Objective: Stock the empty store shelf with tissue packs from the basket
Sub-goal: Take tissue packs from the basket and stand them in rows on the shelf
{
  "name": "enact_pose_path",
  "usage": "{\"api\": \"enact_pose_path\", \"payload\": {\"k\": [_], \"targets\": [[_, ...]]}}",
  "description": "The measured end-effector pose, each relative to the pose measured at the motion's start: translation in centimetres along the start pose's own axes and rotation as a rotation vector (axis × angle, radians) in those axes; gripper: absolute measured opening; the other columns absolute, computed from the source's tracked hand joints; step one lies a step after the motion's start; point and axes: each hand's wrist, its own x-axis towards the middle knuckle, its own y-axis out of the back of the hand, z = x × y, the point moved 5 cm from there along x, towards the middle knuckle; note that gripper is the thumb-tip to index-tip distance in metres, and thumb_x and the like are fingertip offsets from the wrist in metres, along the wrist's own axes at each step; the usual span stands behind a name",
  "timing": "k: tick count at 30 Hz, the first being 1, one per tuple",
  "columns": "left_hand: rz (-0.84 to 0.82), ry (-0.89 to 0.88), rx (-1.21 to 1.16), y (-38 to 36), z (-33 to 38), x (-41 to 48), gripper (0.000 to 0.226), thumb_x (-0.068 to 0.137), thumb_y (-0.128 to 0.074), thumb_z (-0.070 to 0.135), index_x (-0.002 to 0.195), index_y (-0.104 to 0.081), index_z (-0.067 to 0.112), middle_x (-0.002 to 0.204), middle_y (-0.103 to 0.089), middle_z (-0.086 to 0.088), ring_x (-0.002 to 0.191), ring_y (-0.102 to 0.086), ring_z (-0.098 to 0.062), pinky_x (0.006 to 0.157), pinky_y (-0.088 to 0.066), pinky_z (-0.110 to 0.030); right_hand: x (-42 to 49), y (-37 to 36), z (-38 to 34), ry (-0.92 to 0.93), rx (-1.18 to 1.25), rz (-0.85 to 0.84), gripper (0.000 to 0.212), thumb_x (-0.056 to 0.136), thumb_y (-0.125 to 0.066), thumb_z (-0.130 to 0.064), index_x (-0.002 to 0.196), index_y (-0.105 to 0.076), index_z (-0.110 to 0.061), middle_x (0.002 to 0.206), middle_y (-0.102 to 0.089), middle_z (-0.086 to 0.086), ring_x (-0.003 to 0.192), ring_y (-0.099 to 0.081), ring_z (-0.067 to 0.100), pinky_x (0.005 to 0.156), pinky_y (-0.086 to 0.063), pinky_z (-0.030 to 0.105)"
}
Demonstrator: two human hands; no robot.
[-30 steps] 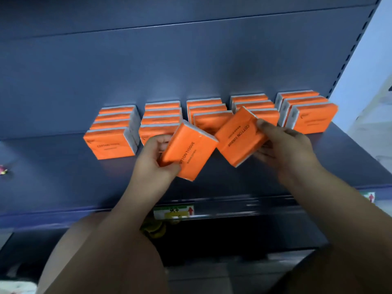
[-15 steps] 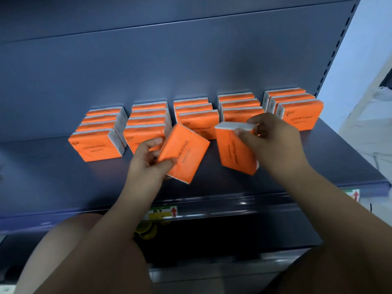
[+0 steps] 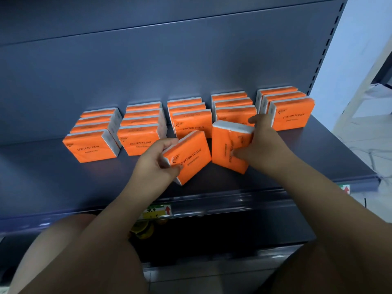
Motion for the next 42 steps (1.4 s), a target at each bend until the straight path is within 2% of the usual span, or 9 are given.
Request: {"api": "enact_pose_path", "payload": {"k": [2,5,8,11,15,21,28,34,42], "targets": [[-0.007,-0.086,0.086,-0.3,1.0,0.6,0.053,0.088,-0.070,-0.006,0.120,-0.066,0.035,0.115,-0.069,0.008,0.100,-0.064,-0.002,0.072,-0.052,-0.012,0.6,1.1,0.1,-0.020,0.062,0.103,0.069,0.076,-0.088,-0.014,0.128,-0.042,-0.016,0.105,-0.057,0.001,0.099,-0.060,0.024,0.072,-0.046,0.033],[0.049,-0.225,0.304,-1.0,2.2,1.9,0.038,0.088,-0.072,0.003,0.114,-0.067,0.030,0.107,-0.068,0.004,0.088,-0.061,-0.012,0.075,-0.053,-0.030,1.3,2.1,-0.6,0.038,-0.007,0.158,0.052,0.076,-0.088,-0.020,0.114,-0.052,-0.019,0.090,-0.056,-0.009,0.094,-0.058,0.018,0.073,-0.042,0.030],[0.103,-0.429,0.620,-2.2,3.8,3.4,0.029,0.083,-0.078,0.015,0.109,-0.066,0.020,0.103,-0.068,0.003,0.098,-0.059,-0.020,0.079,-0.049,-0.035,1.7,2.8,-1.3,0.120,-0.021,0.180,0.042,0.077,-0.086,-0.019,0.111,-0.061,-0.024,0.085,-0.055,-0.016,0.089,-0.057,0.015,0.066,-0.036,0.027],[0.128,-0.545,0.864,-3.3,4.4,4.7,0.031,0.081,-0.074,0.019,0.110,-0.066,0.015,0.097,-0.071,-0.004,0.099,-0.061,-0.035,0.084,-0.050,-0.044,2.3,3.3,-1.7,0.188,-0.039,0.198,0.037,0.078,-0.085,-0.019,0.109,-0.066,-0.029,0.095,-0.060,-0.010,0.092,-0.056,0.013,0.073,-0.036,0.025],[0.207,-0.519,1.025,-4.4,4.3,5.8,0.035,0.079,-0.071,0.015,0.114,-0.067,0.018,0.100,-0.072,-0.003,0.103,-0.060,-0.036,0.086,-0.045,-0.046,3.9,4.1,-1.1,0.276,-0.187,0.250,0.045,0.077,-0.079,-0.016,0.122,-0.071,-0.022,0.109,-0.066,0.001,0.099,-0.057,0.020,0.072,-0.029,0.023],[0.231,-0.447,1.074,-5.3,3.7,7.1,0.037,0.078,-0.066,0.005,0.115,-0.067,0.011,0.111,-0.070,-0.009,0.103,-0.059,-0.038,0.093,-0.049,-0.052,5.0,4.3,-0.6,0.341,-0.379,0.240,0.066,0.072,-0.067,-0.005,0.135,-0.059,-0.022,0.120,-0.070,0.006,0.112,-0.062,0.034,0.090,-0.053,0.044],[0.220,-0.460,1.112,-5.3,3.5,7.7,0.043,0.076,-0.068,0.002,0.118,-0.063,0.008,0.125,-0.064,-0.012,0.112,-0.057,-0.038,0.105,-0.044,-0.057,5.6,1.5,-0.6,0.499,-0.549,0.132,0.049,0.070,-0.076,-0.011,0.116,-0.072,-0.025,0.116,-0.072,0.002,0.111,-0.063,0.033,0.092,-0.050,0.047],[0.218,-0.447,1.121,-5.4,3.3,8.1,0.043,0.070,-0.063,-0.005,0.112,-0.062,0.004,0.106,-0.068,-0.016,0.099,-0.059,-0.041,0.099,-0.046,-0.055,6.3,-0.3,-0.2,0.555,-0.603,0.176,0.051,0.073,-0.074,-0.006,0.122,-0.071,-0.018,0.117,-0.067,0.007,0.112,-0.057,0.039,0.092,-0.048,0.047],[0.183,-0.404,1.109,-5.2,2.8,8.5,0.057,0.072,-0.061,-0.002,0.128,-0.061,0.008,0.122,-0.064,-0.015,0.109,-0.057,-0.042,0.109,-0.041,-0.059,6.7,-0.6,0.0,0.486,-0.680,0.237,0.054,0.080,-0.068,-0.008,0.132,-0.062,-0.021,0.133,-0.056,0.007,0.121,-0.051,0.037,0.101,-0.041,0.051]]}}
